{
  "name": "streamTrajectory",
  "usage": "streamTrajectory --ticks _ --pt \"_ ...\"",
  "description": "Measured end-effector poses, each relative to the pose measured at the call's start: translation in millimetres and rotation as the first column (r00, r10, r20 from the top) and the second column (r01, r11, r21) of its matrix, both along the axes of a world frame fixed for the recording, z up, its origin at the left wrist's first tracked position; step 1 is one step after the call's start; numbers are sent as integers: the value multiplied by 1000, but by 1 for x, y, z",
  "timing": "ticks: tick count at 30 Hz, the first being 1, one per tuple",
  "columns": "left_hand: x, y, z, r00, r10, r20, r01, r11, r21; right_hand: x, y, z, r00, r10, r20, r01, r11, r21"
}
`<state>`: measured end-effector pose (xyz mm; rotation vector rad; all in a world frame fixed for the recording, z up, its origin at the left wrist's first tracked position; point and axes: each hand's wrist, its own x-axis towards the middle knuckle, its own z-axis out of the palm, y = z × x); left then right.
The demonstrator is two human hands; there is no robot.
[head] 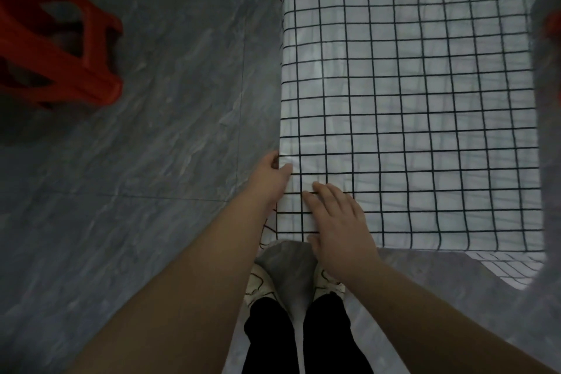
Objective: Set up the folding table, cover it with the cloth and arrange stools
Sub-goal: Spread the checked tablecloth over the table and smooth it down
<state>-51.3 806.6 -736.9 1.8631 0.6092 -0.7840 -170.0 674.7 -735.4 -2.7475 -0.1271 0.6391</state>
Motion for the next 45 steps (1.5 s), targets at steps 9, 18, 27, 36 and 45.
streamTrajectory --ticks 9,18,27,36,45 --pt "-36 16 17 988 -146 57 134 975 178 8 -2 11 996 56 -76 -55 998 18" --pt "-106 41 -3 814 -529 239 528 846 76 0 -3 7 992 121 -26 -123 987 -103" --pt "-120 43 -41 899 -390 200 358 917 179 -11 -2 -12 987 137 83 -120 975 -185" --pt "-109 48 -38 932 -355 76 350 934 72 4 0 16 988 97 -118 -103 993 -53" --pt "-98 37 54 633 -769 92 663 600 447 5 -3 50 999 16 -44 -16 1000 9"
